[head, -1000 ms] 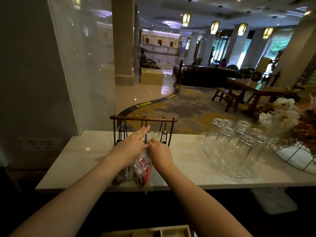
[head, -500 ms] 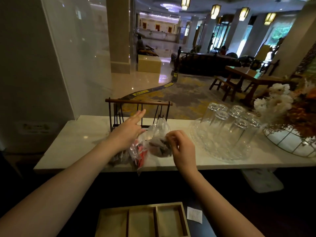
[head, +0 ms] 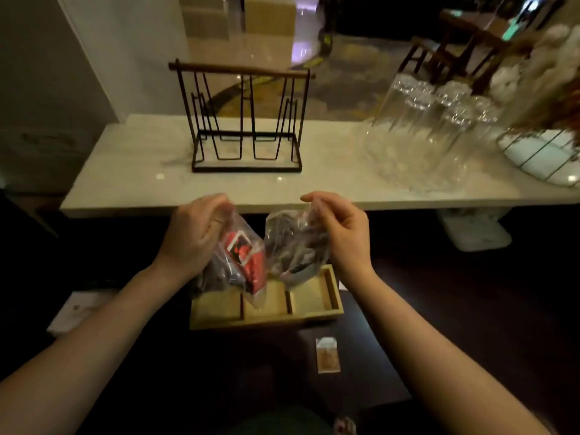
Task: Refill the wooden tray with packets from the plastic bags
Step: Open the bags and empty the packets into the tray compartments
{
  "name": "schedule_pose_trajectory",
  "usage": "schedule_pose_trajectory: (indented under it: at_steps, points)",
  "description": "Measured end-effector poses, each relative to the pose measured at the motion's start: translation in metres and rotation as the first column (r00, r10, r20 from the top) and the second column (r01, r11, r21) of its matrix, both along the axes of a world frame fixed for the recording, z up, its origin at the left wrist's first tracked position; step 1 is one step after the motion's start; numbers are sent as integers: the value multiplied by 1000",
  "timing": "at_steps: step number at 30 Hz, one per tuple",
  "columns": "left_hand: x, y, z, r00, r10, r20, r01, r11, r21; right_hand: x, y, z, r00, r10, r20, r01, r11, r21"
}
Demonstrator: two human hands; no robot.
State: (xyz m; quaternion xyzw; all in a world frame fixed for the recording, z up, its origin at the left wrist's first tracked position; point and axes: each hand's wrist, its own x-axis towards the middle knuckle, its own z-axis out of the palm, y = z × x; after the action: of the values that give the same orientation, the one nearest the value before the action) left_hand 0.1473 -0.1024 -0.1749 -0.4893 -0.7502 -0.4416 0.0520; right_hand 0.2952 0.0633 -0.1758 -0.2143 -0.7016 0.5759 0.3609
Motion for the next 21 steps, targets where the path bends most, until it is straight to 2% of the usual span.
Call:
schedule_pose_trajectory:
  at_steps: [5, 7, 9, 14, 17, 21]
  points:
    - [38, -28, -75, 992, -112, 61, 121, 977, -178, 23, -31, -63, 984, 102, 143, -95, 994, -58]
    - [50, -37, -95, 988, -90, 127, 120, 961, -248, 34, -41, -86, 975, 108, 196, -89, 990, -107]
    - [62, -46, -110, 990, -69, 125, 107, 940, -324, 44, -49, -104, 962, 116, 247, -81, 986, -149]
    - [79, -63, -143, 997, -45, 55, 67, 851, -521, 63, -62, -138, 925, 221, 311, -118, 941, -317]
    - [88, -61, -154, 996, -83, -42, 46, 836, -547, 72, -63, -151, 911, 233, 340, -99, 925, -368]
    - [99, -53, -156, 975, -30, -218, -101, 819, -565, 84, -59, -157, 919, 153, 365, -16, 936, -352]
